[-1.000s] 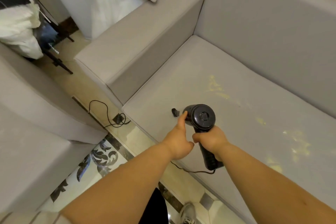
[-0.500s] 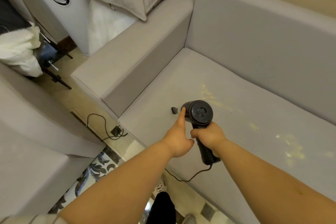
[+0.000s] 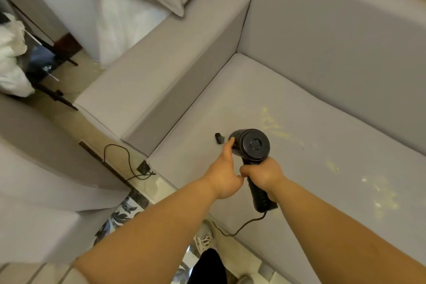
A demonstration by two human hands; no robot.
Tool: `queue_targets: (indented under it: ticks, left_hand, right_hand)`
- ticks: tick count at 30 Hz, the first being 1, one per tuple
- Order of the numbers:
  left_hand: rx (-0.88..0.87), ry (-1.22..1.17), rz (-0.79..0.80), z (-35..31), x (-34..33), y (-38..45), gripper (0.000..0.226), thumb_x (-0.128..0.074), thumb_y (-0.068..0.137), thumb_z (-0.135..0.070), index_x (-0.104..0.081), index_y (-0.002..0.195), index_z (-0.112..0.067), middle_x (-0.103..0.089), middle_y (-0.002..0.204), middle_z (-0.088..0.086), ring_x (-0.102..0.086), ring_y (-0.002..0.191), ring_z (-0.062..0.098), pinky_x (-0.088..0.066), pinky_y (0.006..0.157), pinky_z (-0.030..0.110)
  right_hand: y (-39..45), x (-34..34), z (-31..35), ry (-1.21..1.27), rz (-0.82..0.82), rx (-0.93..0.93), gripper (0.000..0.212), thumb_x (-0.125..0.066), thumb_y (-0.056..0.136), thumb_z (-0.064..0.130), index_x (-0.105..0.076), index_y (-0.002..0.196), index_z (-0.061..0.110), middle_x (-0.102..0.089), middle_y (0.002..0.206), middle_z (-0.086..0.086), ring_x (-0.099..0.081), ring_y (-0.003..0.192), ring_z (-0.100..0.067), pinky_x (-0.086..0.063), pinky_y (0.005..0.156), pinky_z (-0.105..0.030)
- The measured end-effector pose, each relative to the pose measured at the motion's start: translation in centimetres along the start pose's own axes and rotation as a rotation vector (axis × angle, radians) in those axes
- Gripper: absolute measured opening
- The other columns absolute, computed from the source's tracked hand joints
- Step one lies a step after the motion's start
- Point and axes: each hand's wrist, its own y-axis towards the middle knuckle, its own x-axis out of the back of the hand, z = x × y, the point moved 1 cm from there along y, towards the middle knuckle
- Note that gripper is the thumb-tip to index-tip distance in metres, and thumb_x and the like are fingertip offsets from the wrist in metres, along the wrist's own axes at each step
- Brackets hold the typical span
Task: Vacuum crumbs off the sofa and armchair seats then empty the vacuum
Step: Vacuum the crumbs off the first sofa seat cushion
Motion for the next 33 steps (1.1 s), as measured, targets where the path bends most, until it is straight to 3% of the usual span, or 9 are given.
queue_targets:
  ticks: [6, 18, 25, 33]
  left_hand:
    - [0.012, 0.013, 0.026, -0.5, -1.5, -1.5, 0.101, -0.063, 0.085, -0.015, 0.014, 0.148, -0.032, -0.038, 0.145, 0.008, -0.054, 0.117, 0.025, -0.048, 0.096, 0.038]
    - [0.016, 0.007, 0.038, -0.6, -8.3, -6.5, 0.102, -0.063, 0.085, -0.013, 0.016, 0.148, -0.03, -0.039, 0.144, 0.009, -0.053, 0.118, 0.025, -0.046, 0.098, 0.038]
    - [0.017, -0.023, 0.038, -0.6, -12.1, -8.7, 0.102, -0.063, 0.085, -0.013, 0.015, 0.148, -0.032, -0.038, 0.145, 0.007, -0.052, 0.12, 0.024, -0.046, 0.099, 0.038]
    - [0.011, -0.015, 0.074, -1.0, -16.1, -10.7, 0.101, -0.061, 0.085, -0.013, 0.016, 0.148, -0.031, -0.042, 0.142, 0.007, -0.053, 0.118, 0.023, -0.047, 0.097, 0.036]
  right_hand:
    - [-1.7, 0.9, -1.4, -0.021, 0.03, -0.005, 0.013, -0.07, 0.072, 0.004, -0.062, 0.079, 0.012, -0.065, 0.082, -0.013, -0.061, 0.078, -0.029, -0.056, 0.082, -0.045]
    - [-6.3, 2.7, -8.0, -0.04, 0.056, -0.015, 0.015, -0.069, 0.072, 0.003, -0.061, 0.084, 0.009, -0.064, 0.085, -0.016, -0.06, 0.077, -0.031, -0.056, 0.083, -0.045]
    - [-8.4, 3.5, -11.8, -0.019, 0.058, -0.039, 0.025, -0.07, 0.072, 0.003, -0.063, 0.096, 0.004, -0.065, 0.089, -0.019, -0.06, 0.079, -0.031, -0.056, 0.082, -0.046]
    - [-10.9, 4.9, -15.7, -0.001, 0.025, -0.039, 0.018, -0.071, 0.071, 0.003, -0.062, 0.086, 0.01, -0.066, 0.088, -0.02, -0.061, 0.078, -0.031, -0.057, 0.082, -0.047]
